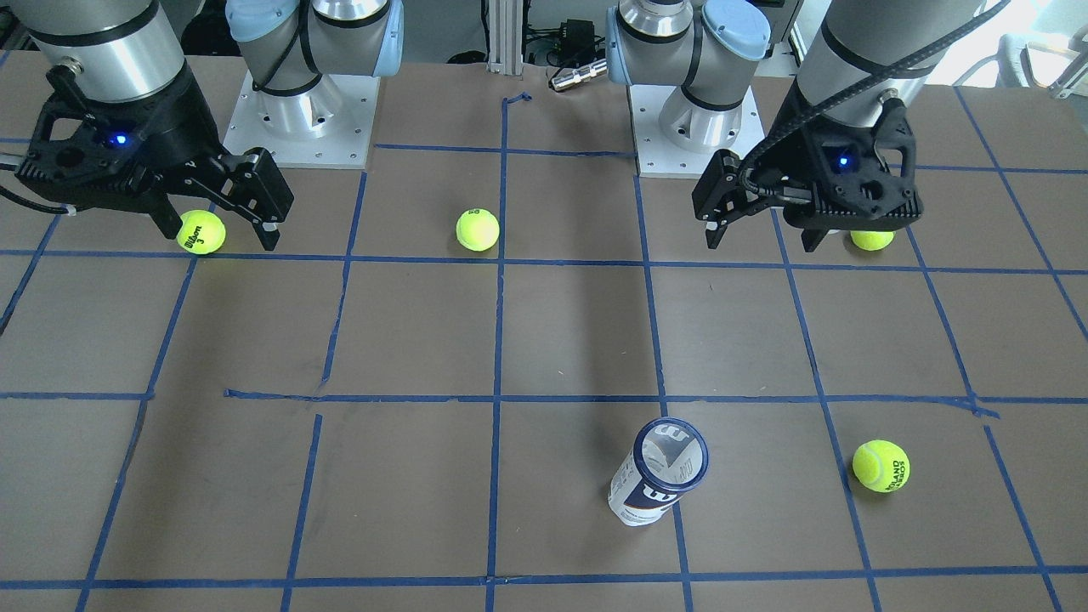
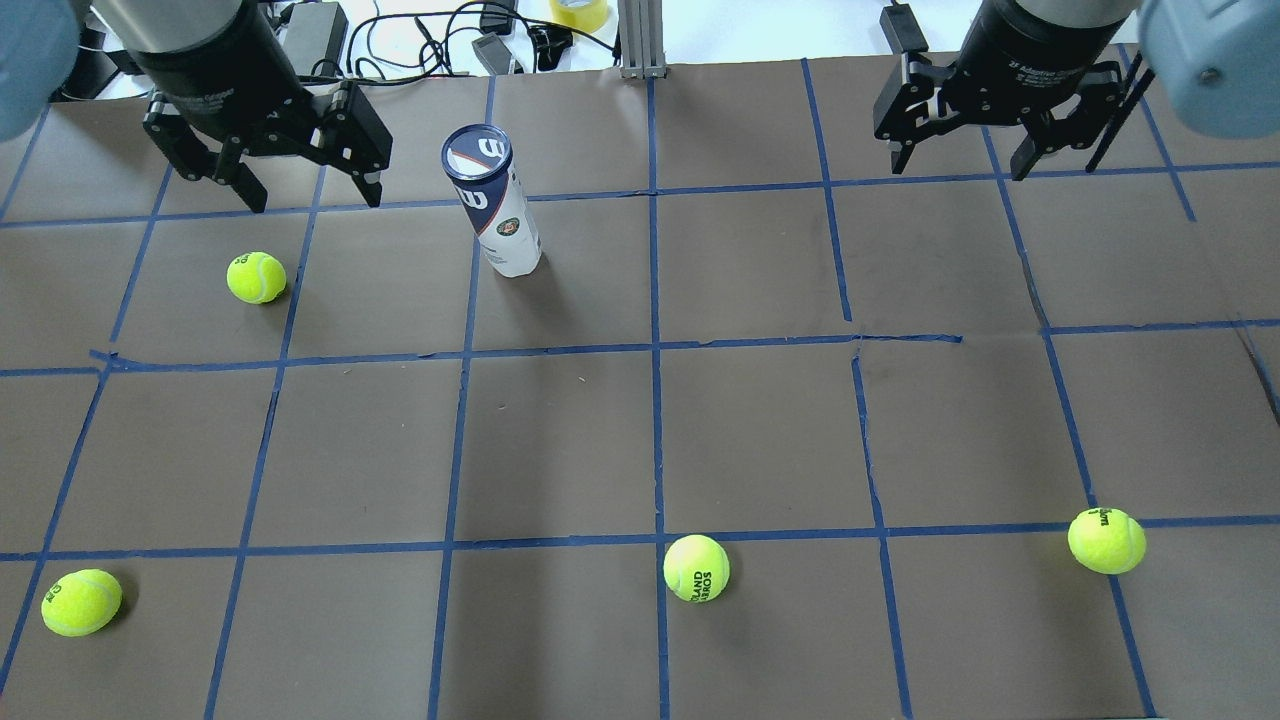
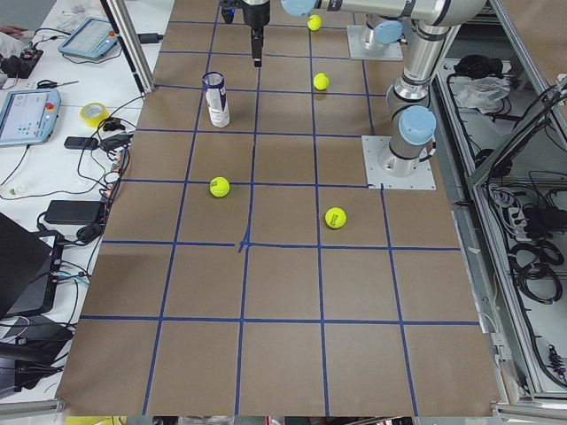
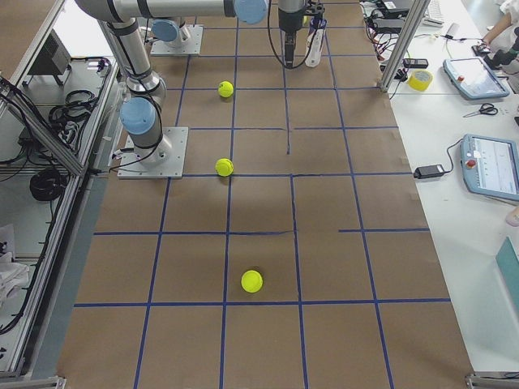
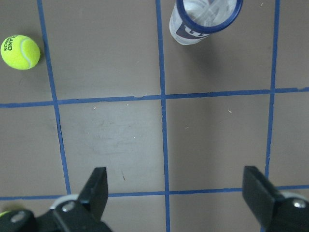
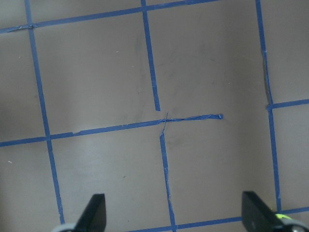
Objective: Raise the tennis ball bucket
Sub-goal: 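Open the left gripper and raise it away from the standing can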
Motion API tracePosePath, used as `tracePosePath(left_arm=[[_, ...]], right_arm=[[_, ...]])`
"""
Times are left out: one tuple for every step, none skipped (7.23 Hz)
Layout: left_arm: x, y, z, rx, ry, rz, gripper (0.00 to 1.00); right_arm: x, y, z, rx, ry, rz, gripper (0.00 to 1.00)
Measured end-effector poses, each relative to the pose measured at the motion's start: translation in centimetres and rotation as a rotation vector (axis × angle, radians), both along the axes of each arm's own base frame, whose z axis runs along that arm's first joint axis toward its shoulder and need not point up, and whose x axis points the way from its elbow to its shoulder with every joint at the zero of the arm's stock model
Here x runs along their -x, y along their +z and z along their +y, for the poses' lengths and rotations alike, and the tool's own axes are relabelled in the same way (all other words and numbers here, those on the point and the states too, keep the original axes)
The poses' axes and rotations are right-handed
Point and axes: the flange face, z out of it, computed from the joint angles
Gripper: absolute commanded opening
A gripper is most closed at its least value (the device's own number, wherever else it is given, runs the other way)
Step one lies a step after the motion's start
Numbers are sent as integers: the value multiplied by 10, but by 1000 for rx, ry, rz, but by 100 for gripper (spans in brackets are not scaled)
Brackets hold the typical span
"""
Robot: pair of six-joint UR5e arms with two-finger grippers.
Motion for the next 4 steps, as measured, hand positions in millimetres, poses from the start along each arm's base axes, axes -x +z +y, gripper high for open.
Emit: tracePosePath(left_arm=[[-2,-5,12,-2,23,-1,100],[-4,-8,18,0,35,-1,100],[-7,-9,20,0,45,-1,100],[-11,-11,20,-3,54,1,100]], right_arm=[[-1,2,1,4,0,-1,100],[-2,5,3,11,0,-1,100],[-5,9,5,17,3,-1,100],[-8,10,6,19,7,0,100]])
